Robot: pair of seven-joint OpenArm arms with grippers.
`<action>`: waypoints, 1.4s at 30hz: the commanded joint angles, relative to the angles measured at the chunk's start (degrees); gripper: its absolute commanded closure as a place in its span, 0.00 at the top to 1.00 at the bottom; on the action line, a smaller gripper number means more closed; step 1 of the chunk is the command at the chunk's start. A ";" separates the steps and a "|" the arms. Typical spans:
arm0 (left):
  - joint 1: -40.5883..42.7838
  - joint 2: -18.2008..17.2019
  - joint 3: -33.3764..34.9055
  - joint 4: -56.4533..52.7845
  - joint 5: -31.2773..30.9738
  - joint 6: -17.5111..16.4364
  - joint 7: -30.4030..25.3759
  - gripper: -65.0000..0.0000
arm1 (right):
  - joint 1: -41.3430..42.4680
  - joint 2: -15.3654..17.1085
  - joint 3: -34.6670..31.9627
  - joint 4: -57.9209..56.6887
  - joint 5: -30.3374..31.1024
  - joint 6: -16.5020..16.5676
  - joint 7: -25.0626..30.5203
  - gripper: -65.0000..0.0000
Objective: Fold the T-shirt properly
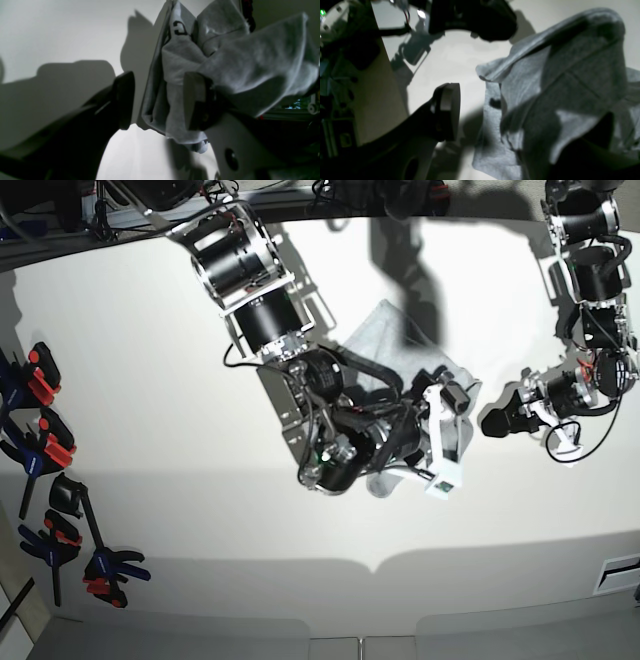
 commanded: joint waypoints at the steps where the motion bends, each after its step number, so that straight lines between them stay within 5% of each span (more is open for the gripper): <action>1: -1.38 -0.96 -0.24 0.85 -1.79 -0.52 -0.70 0.45 | 1.42 -0.62 -0.81 1.09 -0.44 1.29 0.96 0.39; 8: -1.38 -0.96 -0.24 0.85 -1.53 -0.52 -0.70 0.45 | 0.13 -0.62 -15.08 1.09 -20.28 1.53 5.51 0.39; 12: -1.38 -1.05 -0.24 0.85 -1.18 -0.52 -0.70 0.45 | 0.26 -0.62 -24.57 1.11 -33.94 -2.91 10.99 0.39; 19: -1.40 -1.27 -0.24 0.85 -1.16 -0.52 -0.70 0.45 | 0.24 -0.62 -37.53 1.11 -43.65 -8.00 14.16 0.39; 27: -1.40 -1.27 -0.24 0.85 -1.16 -0.52 -0.70 0.45 | 0.24 -0.62 -44.06 1.11 -63.58 -24.06 14.47 0.39; 30: -1.38 -1.27 -0.24 0.85 -1.14 -0.52 -0.92 0.45 | 0.22 -0.62 -44.30 1.29 -64.32 -24.92 14.51 0.39; 36: -1.40 -1.29 -0.24 0.85 -1.14 -0.52 -0.94 0.45 | 0.22 -0.62 -44.28 2.32 -52.96 -22.12 14.40 0.39; 42: -1.55 -1.29 -0.24 0.85 2.60 -0.52 -2.27 0.45 | 0.22 -0.62 -44.28 8.96 -51.25 -22.16 13.35 0.39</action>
